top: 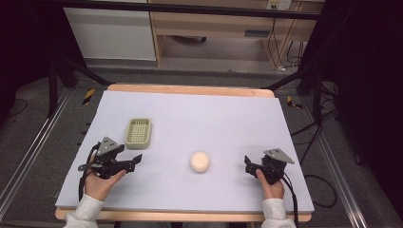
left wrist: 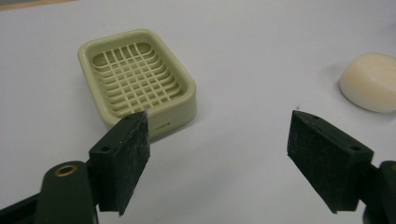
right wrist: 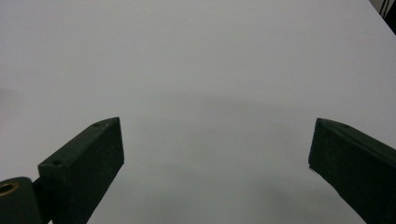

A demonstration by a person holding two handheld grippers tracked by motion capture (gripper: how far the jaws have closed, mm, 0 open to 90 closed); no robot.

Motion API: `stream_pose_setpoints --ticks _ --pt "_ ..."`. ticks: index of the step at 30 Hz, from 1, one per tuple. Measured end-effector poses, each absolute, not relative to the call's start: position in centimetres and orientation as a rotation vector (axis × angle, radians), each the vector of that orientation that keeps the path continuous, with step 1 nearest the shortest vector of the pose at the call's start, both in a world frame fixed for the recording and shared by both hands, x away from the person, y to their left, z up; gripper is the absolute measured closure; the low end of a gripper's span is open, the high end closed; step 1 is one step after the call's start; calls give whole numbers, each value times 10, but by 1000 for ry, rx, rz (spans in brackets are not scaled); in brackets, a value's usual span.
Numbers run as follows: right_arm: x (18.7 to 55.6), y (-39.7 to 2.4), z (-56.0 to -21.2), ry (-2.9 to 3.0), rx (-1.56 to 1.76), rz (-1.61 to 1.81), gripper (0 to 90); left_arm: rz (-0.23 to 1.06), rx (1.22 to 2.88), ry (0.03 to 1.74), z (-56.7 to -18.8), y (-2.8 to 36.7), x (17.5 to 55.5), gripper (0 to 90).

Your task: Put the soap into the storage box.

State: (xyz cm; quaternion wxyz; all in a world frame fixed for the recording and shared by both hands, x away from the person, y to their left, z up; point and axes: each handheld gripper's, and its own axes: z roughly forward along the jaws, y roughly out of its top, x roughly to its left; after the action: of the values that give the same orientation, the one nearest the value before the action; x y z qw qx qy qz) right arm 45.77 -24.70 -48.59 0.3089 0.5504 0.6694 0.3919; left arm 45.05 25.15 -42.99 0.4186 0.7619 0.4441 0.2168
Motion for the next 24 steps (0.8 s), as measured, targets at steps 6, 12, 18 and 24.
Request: stream_pose_setpoints --ticks 6,12,18,24 --pt "458 -247 -486 1769 1457 1031 37 549 1919 1088 -425 248 451 206" --pt "458 -247 -486 1768 1454 1031 37 544 1928 1073 -422 242 452 206" --pt "458 -247 -486 1770 1456 1037 37 531 1938 1056 -419 232 457 205" --pt "458 -247 -486 1773 1454 1039 37 521 1953 1030 -417 220 460 204"
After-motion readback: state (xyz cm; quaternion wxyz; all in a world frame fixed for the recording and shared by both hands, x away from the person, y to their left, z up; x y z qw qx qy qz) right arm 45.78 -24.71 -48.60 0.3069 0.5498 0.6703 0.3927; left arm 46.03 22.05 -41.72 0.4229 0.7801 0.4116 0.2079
